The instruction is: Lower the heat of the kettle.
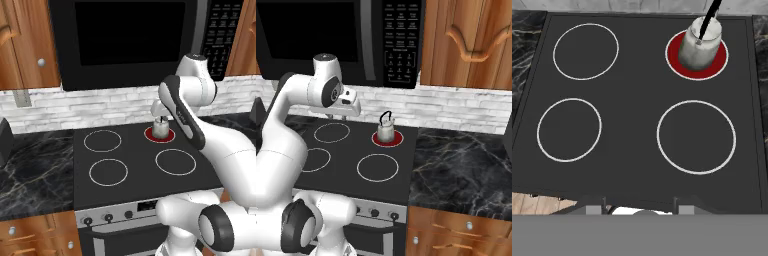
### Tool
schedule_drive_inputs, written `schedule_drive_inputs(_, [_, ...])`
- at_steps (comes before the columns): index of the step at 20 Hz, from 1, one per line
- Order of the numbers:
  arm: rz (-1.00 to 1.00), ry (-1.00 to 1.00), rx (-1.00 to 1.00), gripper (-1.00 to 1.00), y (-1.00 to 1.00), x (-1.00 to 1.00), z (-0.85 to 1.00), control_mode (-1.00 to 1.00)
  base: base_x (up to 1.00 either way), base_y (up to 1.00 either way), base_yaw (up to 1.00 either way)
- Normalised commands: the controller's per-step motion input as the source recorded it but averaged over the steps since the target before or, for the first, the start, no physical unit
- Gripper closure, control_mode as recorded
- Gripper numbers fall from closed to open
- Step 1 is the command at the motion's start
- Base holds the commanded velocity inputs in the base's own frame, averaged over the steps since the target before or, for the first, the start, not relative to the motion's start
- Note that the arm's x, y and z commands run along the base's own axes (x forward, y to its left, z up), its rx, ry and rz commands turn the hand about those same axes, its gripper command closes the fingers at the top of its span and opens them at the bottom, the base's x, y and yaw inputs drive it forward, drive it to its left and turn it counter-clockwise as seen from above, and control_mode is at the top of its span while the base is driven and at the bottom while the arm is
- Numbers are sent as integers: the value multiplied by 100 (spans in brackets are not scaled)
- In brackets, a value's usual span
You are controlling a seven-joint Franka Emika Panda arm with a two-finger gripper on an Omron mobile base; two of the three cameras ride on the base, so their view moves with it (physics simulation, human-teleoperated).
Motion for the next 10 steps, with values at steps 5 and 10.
schedule_drive_inputs(5, [0, 0, 0, -100, 0, 0, 0, 100, 0, 28, 0])
schedule_drive_inputs(10, [0, 0, 0, -100, 0, 0, 0, 100, 0, 51, -2])
